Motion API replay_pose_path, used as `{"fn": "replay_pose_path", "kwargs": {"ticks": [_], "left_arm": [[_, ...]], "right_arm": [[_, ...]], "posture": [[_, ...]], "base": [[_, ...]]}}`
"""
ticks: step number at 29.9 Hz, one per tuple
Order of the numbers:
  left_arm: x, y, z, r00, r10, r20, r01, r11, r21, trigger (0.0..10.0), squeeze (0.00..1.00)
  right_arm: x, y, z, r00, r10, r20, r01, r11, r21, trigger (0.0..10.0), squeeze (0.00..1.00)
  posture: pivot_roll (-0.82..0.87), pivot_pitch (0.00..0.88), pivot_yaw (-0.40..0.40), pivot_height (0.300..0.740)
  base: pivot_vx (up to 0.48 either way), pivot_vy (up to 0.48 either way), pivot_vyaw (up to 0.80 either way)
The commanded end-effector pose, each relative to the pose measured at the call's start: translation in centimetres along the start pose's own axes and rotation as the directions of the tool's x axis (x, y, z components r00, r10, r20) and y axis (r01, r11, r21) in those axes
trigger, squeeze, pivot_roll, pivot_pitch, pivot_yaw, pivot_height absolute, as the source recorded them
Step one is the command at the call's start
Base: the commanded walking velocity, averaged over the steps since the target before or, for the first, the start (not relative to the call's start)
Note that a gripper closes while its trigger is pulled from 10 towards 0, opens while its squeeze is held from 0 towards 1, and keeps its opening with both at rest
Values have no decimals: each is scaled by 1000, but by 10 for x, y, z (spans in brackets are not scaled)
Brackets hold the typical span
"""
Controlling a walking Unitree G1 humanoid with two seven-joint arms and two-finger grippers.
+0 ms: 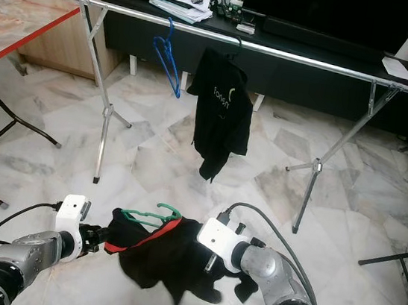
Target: Hang hanger
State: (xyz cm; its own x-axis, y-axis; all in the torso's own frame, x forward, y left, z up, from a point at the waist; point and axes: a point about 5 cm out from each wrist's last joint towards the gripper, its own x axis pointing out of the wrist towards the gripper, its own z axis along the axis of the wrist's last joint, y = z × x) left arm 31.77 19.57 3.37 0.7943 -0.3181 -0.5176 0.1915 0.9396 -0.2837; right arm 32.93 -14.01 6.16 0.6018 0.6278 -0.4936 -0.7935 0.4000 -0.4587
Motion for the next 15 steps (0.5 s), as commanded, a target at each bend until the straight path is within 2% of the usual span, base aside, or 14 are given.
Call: {"fn": "replay_pose_path", "kwargs": {"ticks": [1, 8, 15], "left_arm": [[1, -3, -3, 1000, -11, -19, 11, 1000, -11, 10000, 0], [1, 3, 6, 998, 55, 24, -54, 998, -38, 10000, 0], [4, -6, -2, 1000, 0, -22, 0, 1000, -26, 10000, 0]], "right_arm": [[-2, -4, 4, 999, -3, 51, 1, 1000, 28, 10000, 0], [-4, 0, 1, 998, 37, 52, -38, 999, 28, 10000, 0], [-6, -5, 7, 993, 30, 112, -36, 998, 59, 10000, 0]], "posture": [[2, 113, -103, 740], [0, 114, -104, 740], [1, 111, -108, 740]], "base": [[0, 0, 0], [0, 0, 0], [0, 0, 0]]}}
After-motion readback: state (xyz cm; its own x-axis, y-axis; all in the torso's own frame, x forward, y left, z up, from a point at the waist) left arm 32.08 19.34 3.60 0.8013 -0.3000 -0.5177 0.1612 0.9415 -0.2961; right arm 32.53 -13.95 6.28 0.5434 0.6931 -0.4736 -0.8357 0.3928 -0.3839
